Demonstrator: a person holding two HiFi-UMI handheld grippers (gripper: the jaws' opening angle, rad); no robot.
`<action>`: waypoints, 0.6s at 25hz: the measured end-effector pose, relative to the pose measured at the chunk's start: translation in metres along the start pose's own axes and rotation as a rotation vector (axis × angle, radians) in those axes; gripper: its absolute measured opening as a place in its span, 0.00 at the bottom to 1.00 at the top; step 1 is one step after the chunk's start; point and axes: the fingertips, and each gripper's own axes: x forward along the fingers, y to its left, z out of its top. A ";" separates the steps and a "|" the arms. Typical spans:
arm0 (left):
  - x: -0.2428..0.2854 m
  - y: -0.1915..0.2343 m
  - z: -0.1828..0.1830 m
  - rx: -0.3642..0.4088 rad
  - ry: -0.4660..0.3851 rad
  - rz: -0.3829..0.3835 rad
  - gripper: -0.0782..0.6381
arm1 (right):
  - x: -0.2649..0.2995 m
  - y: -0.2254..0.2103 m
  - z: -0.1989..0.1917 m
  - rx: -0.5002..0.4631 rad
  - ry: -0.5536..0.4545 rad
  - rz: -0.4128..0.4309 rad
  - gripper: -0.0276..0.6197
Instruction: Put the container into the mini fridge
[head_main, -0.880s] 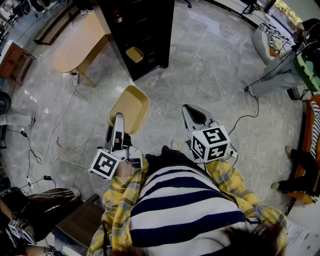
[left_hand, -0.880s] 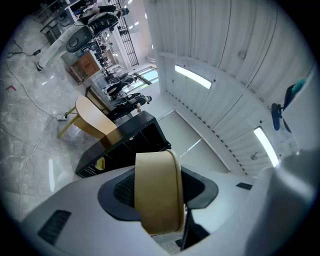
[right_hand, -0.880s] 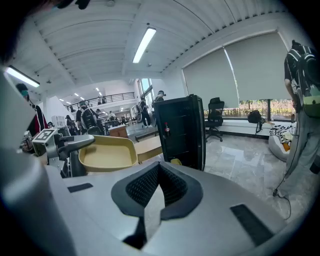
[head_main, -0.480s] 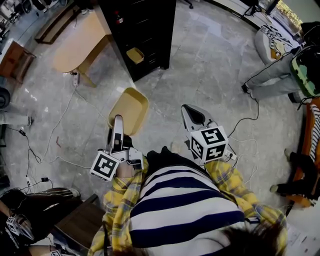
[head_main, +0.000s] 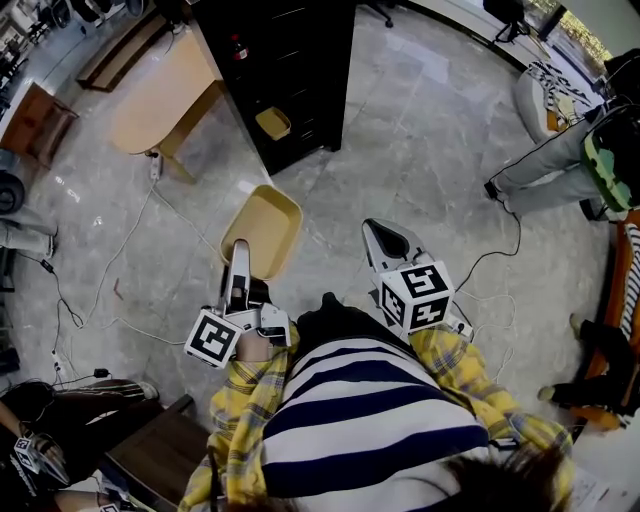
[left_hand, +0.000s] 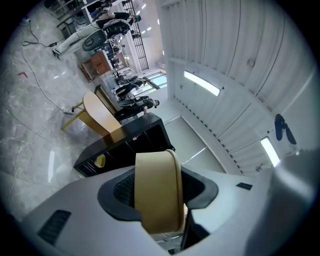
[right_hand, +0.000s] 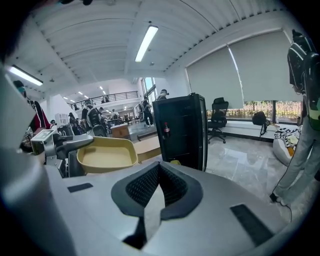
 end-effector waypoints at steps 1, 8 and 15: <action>0.003 0.000 -0.001 -0.003 -0.003 0.002 0.40 | 0.001 -0.003 0.001 -0.001 -0.002 0.003 0.08; 0.027 -0.006 -0.016 -0.045 -0.016 0.006 0.40 | 0.011 -0.027 0.007 0.002 0.001 0.026 0.08; 0.038 -0.015 -0.037 -0.070 -0.017 0.012 0.40 | 0.015 -0.046 0.007 0.008 -0.001 0.047 0.08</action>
